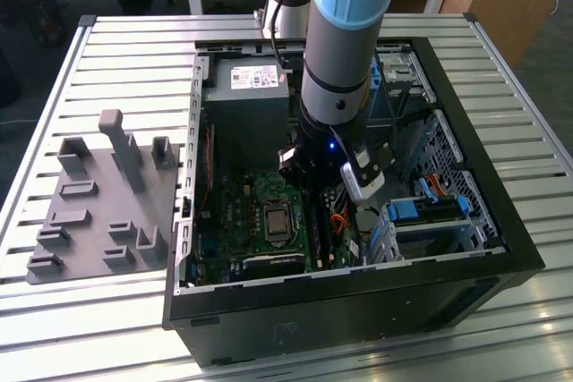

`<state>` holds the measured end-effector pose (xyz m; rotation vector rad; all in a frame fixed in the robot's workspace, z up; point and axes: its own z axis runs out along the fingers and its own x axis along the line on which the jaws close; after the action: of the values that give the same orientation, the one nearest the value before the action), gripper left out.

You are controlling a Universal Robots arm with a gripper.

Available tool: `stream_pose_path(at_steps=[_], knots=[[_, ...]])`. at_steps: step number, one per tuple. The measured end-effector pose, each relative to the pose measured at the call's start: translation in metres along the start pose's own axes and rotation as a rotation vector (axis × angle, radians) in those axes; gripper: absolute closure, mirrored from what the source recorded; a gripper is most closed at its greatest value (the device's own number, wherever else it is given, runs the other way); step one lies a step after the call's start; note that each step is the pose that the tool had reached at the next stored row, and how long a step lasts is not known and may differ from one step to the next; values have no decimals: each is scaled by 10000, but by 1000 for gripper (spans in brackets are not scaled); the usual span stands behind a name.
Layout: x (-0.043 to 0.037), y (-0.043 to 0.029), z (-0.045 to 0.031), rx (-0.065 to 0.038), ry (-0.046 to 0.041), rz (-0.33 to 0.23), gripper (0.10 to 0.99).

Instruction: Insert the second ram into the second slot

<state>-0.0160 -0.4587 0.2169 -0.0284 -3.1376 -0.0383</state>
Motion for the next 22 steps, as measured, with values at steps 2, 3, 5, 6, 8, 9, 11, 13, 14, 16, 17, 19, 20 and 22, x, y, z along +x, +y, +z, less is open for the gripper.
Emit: stream_pose_path(at_steps=[2, 3, 5, 6, 8, 9, 11, 13, 14, 16, 17, 19, 20, 22], knots=[[0, 0, 9, -2, 0, 0, 949], [0, 0, 11, -1, 0, 0, 949], [0, 0, 13, 1, 1, 0, 949], [0, 0, 13, 1, 1, 0, 949], [0, 0, 14, -1, 0, 0, 949], [0, 0, 14, -1, 0, 0, 949], [0, 0, 15, 0, 0, 0, 949], [0, 0, 15, 0, 1, 0, 941], [0, 0, 15, -1, 0, 0, 941], [0, 0, 16, -2, 0, 0, 878], [0, 0, 12, -1, 0, 0, 878], [0, 0, -8, -1, 0, 0, 878], [0, 1, -20, -1, 0, 0, 878], [0, 1, -48, -2, 0, 0, 878]])
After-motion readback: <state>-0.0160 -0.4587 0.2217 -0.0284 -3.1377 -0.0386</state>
